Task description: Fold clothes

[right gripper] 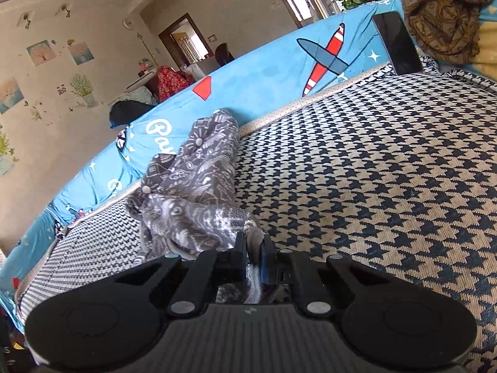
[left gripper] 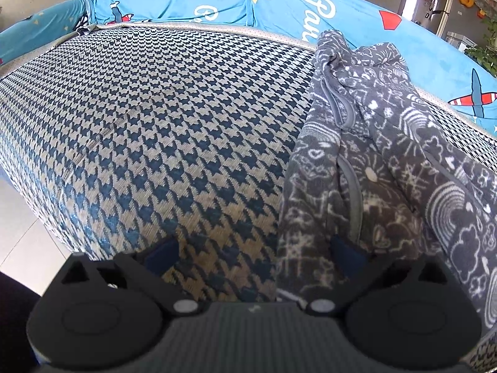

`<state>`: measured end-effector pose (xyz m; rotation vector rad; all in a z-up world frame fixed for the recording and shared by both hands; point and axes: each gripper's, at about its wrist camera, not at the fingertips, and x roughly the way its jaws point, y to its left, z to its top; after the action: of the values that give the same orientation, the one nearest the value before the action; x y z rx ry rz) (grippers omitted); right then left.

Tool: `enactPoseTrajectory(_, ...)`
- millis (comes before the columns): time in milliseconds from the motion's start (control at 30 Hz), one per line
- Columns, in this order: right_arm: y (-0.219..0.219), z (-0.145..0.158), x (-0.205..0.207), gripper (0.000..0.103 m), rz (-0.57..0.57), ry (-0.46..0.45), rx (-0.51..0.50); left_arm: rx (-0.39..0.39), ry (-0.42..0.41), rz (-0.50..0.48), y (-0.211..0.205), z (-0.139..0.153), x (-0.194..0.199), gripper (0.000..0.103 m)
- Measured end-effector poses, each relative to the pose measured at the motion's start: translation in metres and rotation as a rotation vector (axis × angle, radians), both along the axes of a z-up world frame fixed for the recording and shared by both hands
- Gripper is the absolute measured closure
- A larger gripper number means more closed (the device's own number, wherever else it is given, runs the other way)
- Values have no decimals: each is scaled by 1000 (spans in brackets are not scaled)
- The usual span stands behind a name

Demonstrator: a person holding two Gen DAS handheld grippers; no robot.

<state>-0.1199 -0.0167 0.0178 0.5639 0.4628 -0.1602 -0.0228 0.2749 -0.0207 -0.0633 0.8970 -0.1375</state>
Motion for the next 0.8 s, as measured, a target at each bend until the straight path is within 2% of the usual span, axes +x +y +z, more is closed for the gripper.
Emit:
enactPoseTrajectory(100, 5, 12, -10, 93, 34, -53, 20, -4, -20, 21, 2, 5, 1, 0)
enactPoseTrajectory(233, 30, 28, -19, 93, 130, -96, -6, -36, -48, 82, 14, 10, 5, 0)
enactPoseTrajectory(433, 83, 38, -24, 93, 288, -108, -79, -83, -97, 162, 38, 26, 4, 0)
enactPoseTrajectory(633, 140, 35, -17, 94, 436, -94, -140, -124, -130, 245, 65, 35, 4, 0)
enactPoseTrajectory(800, 175, 10, -8, 94, 512, -32, -197, -129, -143, 288, 78, 37, 4, 0)
